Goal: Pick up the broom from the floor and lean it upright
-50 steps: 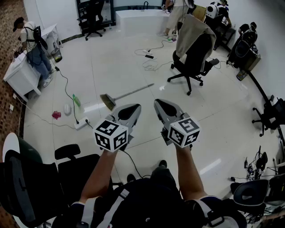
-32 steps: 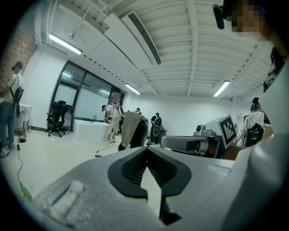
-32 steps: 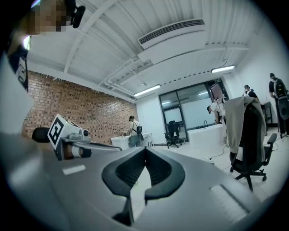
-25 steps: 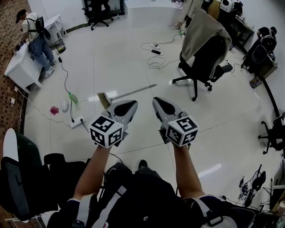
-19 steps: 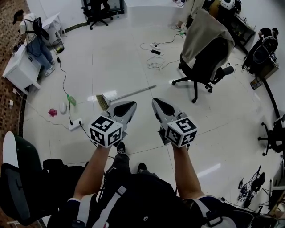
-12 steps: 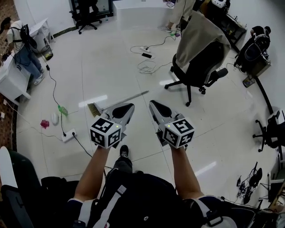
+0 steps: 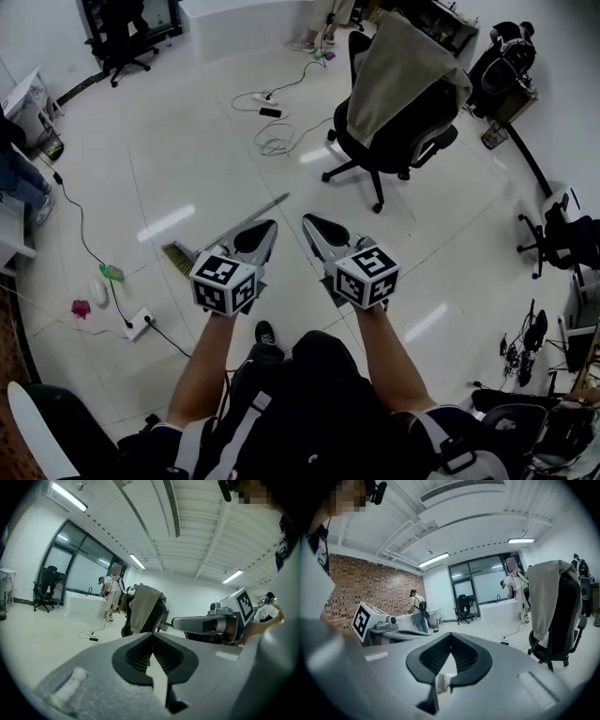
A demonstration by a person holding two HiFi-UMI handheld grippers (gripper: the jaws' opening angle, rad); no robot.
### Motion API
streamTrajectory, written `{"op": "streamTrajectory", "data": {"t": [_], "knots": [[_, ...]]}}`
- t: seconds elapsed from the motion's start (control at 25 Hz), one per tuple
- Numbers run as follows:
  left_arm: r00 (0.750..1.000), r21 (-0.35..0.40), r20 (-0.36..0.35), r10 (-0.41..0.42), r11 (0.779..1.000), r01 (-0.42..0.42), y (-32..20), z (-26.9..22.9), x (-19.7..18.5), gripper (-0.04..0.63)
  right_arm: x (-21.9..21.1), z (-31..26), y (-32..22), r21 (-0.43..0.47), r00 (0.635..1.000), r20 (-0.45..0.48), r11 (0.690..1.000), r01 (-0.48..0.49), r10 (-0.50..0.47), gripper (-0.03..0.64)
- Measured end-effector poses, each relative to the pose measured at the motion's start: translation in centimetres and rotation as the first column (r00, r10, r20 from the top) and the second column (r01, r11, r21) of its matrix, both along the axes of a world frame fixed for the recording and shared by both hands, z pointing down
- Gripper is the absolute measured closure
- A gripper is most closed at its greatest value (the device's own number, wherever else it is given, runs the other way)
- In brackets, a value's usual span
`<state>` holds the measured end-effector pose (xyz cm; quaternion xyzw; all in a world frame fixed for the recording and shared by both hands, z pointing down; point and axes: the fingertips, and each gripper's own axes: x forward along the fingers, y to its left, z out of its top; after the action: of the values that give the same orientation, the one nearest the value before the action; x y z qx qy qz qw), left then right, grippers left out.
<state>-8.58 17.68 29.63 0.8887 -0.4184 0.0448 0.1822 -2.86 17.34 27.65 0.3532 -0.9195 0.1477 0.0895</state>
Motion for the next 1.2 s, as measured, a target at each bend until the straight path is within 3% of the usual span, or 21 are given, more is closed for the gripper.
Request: {"op": "streamTrajectory", "data": {"t": [0.32,0.72,1.0,1.2], "knots": [[0.998,-0.024,0.046,0.031,0.999,-0.030,-7.9,3.0,0.9,0.595,1.3,2.9,-7.8,-0.037,0.999,0.013,0.999,-0.037,0.038,0.614],[0.986,-0.088,0.162,0.048,0.996,-0.034,-20.2,9.5,3.8,0.594,4.5,8.3,-20.0,-0.059,1.000,0.001,0.998,-0.025,0.025,0.614],[0.965,-0.188,0.240,0.105,0.980,-0.060,-25.8,17.5,5.0,0.594,6.0,14.9,-25.2,-0.104,1.000,-0.018,0.995,-0.003,0.002,0.614],[0.965,-0.263,0.230,0.124,0.963,-0.061,-29.8,26.5,4.3,0.594,5.7,23.1,-28.6,-0.166,0.999,-0.038,0.986,-0.021,0.014,0.614]]}}
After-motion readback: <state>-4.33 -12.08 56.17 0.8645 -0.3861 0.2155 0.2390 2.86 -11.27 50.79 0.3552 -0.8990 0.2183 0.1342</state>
